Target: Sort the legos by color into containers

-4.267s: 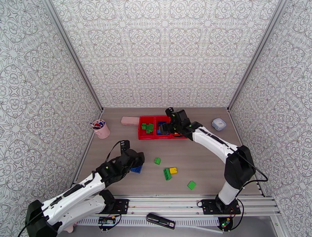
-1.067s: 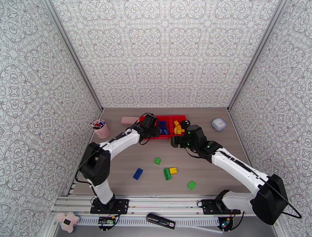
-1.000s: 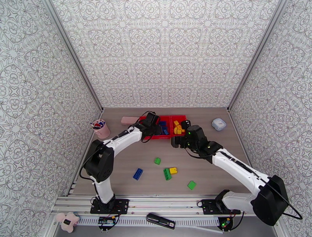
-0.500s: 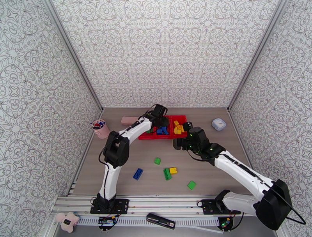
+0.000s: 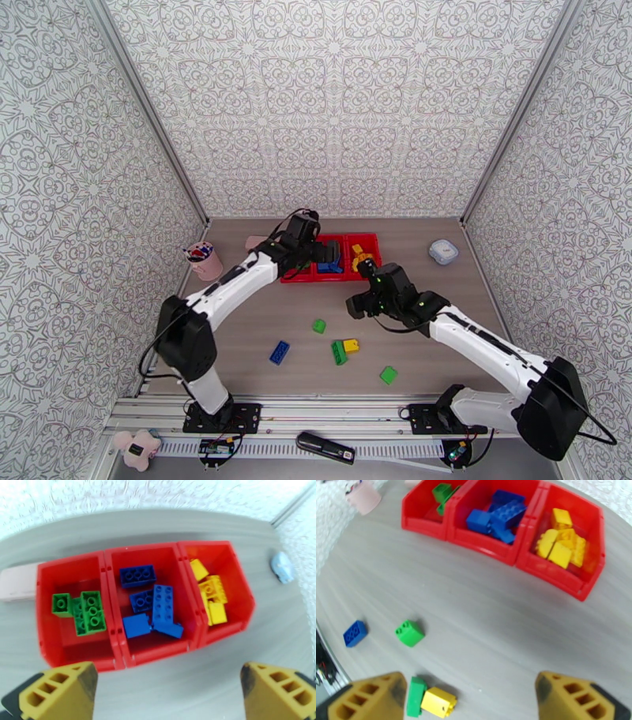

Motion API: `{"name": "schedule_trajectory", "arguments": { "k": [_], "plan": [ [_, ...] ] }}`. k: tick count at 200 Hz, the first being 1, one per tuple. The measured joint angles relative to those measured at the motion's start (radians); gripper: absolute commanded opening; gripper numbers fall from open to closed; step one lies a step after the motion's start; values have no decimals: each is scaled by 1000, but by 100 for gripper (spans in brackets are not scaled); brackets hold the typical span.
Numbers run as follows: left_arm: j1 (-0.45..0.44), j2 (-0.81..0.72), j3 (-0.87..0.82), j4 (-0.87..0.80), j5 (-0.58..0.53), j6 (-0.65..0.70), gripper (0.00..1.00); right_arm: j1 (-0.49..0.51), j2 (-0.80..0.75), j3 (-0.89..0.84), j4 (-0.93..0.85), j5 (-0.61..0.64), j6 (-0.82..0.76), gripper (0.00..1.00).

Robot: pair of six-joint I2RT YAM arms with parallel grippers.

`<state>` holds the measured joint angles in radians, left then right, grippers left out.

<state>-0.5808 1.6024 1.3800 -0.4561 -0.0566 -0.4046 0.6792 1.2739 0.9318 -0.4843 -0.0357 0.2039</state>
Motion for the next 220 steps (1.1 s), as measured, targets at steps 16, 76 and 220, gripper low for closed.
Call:
{"name": "schedule_trajectory", "arguments": {
  "k": [16,76,220],
  "plan": [
    [-5,-105,-122,35,9,30,100,23,34,23,-16,-3,-30,89],
    [53,-335,-328,3,49,185,100,117,161,118,-30,-2,-68,93],
    [192,-674,-500,-68,142,304,100,243,553,410,-90,-59,-228,96]
  ]
}}
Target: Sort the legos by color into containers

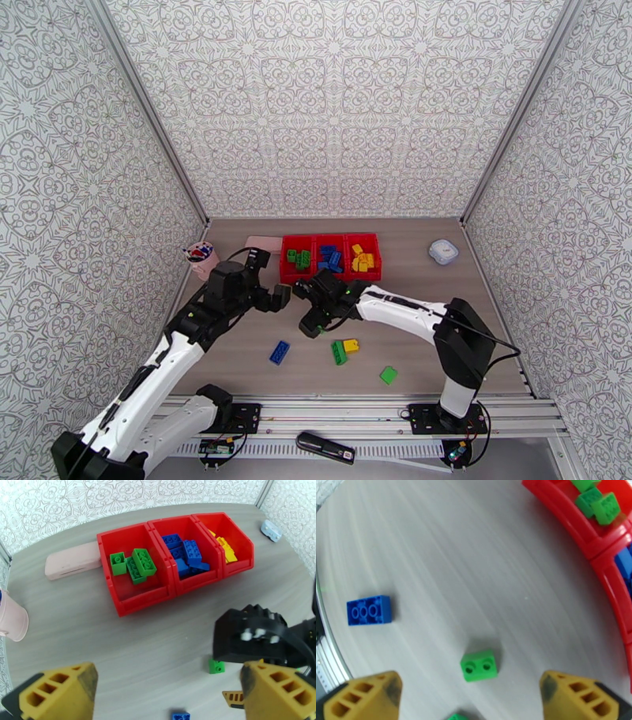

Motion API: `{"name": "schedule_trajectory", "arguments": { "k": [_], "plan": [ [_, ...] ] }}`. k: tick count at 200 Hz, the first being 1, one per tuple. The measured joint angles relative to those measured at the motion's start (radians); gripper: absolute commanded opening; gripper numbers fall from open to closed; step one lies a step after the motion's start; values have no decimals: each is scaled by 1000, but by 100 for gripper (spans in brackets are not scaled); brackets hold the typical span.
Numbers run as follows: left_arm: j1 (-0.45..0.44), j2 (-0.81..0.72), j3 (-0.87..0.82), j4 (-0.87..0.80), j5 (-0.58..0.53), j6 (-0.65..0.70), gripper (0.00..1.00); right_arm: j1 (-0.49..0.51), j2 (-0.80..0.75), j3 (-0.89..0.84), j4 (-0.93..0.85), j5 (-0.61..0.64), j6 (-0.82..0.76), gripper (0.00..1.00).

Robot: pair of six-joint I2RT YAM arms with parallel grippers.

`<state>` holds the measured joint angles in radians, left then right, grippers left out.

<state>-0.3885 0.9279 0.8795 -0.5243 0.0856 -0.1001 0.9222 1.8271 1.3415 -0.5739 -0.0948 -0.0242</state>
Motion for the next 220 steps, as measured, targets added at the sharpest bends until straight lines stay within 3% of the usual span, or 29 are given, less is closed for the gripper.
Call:
{"name": "schedule_trajectory", "arguments": {
  "k": [71,136,220],
  "plan": [
    [21,48,-6,31,0,-1,100,0,107,14,-68,0,-62,99],
    [25,27,-80,73,-11,-31,100,0,204,76,-105,6,11,78],
    [25,-24,-139,110,-11,-58,100,-43,219,97,-91,36,161,65]
  ]
}}
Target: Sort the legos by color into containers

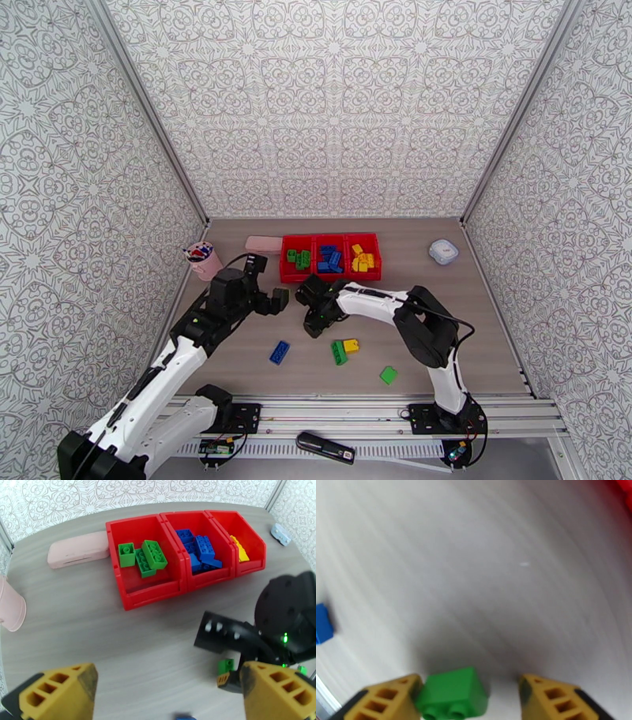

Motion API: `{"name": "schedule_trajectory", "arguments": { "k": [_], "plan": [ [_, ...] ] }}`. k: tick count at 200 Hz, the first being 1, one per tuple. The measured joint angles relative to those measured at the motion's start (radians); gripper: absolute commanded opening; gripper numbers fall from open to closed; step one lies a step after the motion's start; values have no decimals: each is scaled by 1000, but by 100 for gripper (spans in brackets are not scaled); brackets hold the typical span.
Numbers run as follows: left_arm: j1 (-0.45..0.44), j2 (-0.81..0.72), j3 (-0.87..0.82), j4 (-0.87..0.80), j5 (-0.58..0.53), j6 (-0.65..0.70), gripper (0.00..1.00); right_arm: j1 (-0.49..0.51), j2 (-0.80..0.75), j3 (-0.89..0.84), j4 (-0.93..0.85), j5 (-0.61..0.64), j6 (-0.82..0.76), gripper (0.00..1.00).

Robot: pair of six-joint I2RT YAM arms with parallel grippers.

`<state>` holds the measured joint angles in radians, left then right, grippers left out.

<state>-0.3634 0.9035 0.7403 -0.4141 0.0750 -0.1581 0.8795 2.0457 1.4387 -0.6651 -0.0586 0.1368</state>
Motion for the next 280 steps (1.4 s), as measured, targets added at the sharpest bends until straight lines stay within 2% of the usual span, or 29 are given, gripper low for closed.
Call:
{"name": "schedule_trajectory", "arguments": {
  "k": [28,59,88,104,118,161,212,245,280],
  "plan": [
    [0,-35,-27,8,0,-37,100,-17,-6,-12,13,0,27,64],
    [0,-82,-64,17,-8,-64,100,-16,-24,-42,22,-6,43,57],
    [0,-91,-75,18,-17,-74,100,-17,-26,-44,24,-2,64,44],
    [-3,-95,-77,20,-17,-73,100,-17,-26,-44,24,0,87,29],
    [-8,-105,-87,27,-17,-71,100,-16,-29,-45,24,4,99,25],
    [-20,-146,-118,28,-20,-70,100,-17,-92,-68,33,36,138,22],
    [-21,-297,-228,23,-50,-177,100,-17,-225,-105,222,148,207,19],
    [-27,-346,-258,24,-54,-238,100,-18,-200,-74,351,219,204,16],
    [-28,-294,-285,24,-56,-283,100,-40,-85,93,389,231,208,16]
  ]
}}
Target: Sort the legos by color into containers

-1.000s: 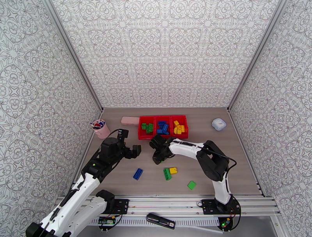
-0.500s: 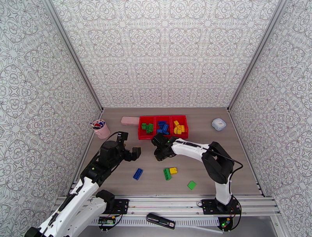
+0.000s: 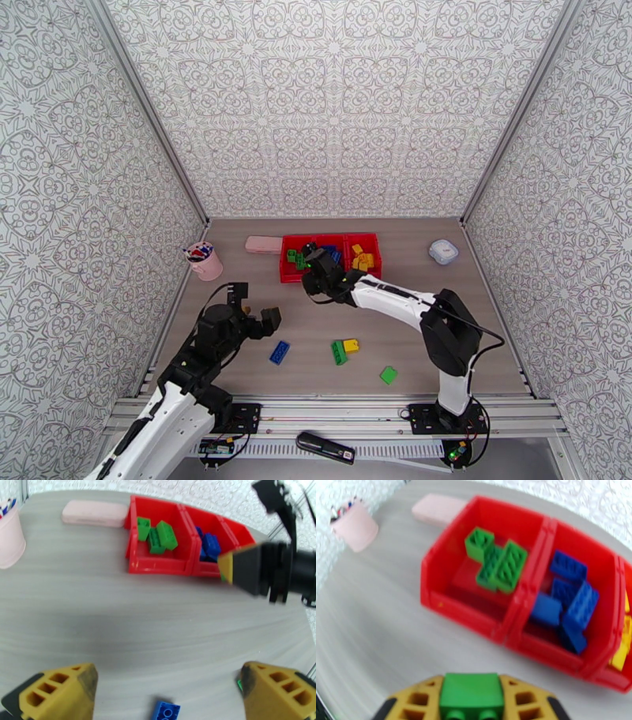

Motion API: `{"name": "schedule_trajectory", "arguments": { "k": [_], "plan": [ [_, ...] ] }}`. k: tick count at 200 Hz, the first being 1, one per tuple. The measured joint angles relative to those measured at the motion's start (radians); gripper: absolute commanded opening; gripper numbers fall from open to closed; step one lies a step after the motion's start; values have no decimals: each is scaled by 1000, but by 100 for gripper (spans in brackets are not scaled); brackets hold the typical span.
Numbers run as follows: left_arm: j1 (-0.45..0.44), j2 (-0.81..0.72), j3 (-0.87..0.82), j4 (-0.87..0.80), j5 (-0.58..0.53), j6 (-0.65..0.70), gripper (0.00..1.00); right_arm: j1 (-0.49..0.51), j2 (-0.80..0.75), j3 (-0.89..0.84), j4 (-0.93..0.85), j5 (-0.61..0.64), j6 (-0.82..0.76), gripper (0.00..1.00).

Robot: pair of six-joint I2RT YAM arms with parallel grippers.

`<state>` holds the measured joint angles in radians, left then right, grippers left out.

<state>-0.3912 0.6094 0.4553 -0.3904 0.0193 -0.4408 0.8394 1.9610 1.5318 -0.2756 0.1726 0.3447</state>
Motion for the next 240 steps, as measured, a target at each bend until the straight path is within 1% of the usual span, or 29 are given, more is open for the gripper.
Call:
{"name": "schedule_trajectory", "arguments": {
  "k": [32,67,88,104,110,130,145,156,172,190,222,240],
  "plan": [
    [-16,98,1,3,-42,-2,100,-39,126,157,29,-8,3,16],
    [-36,116,4,11,-94,35,100,-62,261,317,13,15,-29,17],
    [-36,154,24,17,-92,72,100,-70,341,422,3,29,-38,18],
    [-32,183,43,18,-80,95,100,-76,406,512,-14,34,-46,22],
    [-32,188,48,18,-74,101,100,-77,430,547,-26,37,-49,25],
    [-32,207,58,26,-64,111,100,-82,498,663,-76,50,-58,47],
    [-32,236,62,39,-51,122,100,-84,507,689,-109,58,-67,61],
    [-32,264,68,41,-39,132,100,-84,500,689,-123,60,-75,68],
    [-32,298,80,46,-22,154,100,-85,452,627,-128,56,-71,75],
    [-37,301,94,48,9,185,100,-85,323,444,-116,45,-71,77],
    [-60,244,104,89,80,259,100,-85,-23,14,-43,33,-32,79],
    [-72,222,104,127,121,286,100,-85,-211,-180,-41,34,3,80]
  ]
}}
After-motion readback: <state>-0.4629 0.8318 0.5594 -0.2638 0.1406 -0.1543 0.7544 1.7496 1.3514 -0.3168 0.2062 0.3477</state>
